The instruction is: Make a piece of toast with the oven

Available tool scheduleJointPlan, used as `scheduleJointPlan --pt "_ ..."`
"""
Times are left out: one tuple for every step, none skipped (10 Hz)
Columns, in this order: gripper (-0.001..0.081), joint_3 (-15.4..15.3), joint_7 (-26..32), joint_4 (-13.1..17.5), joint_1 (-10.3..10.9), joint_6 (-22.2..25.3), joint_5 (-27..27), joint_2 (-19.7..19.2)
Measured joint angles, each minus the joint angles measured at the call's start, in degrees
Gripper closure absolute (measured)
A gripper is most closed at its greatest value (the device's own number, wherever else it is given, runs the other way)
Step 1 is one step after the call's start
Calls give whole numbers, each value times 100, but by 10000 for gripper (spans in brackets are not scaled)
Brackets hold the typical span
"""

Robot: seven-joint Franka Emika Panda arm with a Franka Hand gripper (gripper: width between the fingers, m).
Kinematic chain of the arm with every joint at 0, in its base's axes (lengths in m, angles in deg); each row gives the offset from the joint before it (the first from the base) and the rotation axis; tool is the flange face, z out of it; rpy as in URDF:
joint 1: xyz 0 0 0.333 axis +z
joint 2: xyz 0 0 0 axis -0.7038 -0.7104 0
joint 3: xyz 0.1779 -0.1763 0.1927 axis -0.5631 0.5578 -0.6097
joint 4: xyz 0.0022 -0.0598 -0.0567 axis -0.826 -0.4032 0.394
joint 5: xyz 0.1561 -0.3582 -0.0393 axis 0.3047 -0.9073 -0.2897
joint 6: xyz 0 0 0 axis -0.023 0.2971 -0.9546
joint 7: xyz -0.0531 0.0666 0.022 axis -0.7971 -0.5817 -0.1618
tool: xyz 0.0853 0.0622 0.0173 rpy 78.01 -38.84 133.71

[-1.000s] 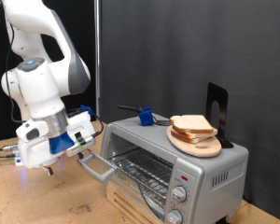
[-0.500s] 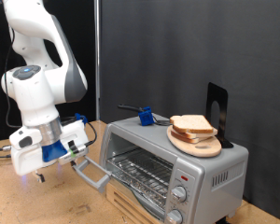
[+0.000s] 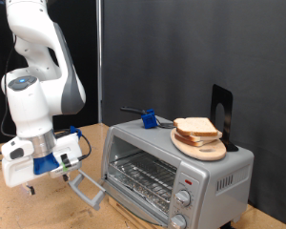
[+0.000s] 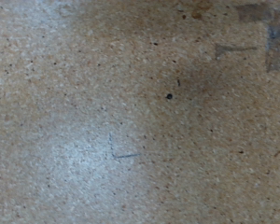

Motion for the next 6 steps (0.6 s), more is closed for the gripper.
scheduleJointPlan --pt "5 12 124 -3 -1 -55 130 -80" --pt "5 13 282 -5 -2 -144 344 -184" --pt "5 7 474 -4 -2 -269 617 -331" --pt "5 -13 644 7 -2 -403 893 -519" --pt "5 -71 863 32 -16 -553 1236 -736" --pt "5 -177 1095 80 -61 -667 1621 -970"
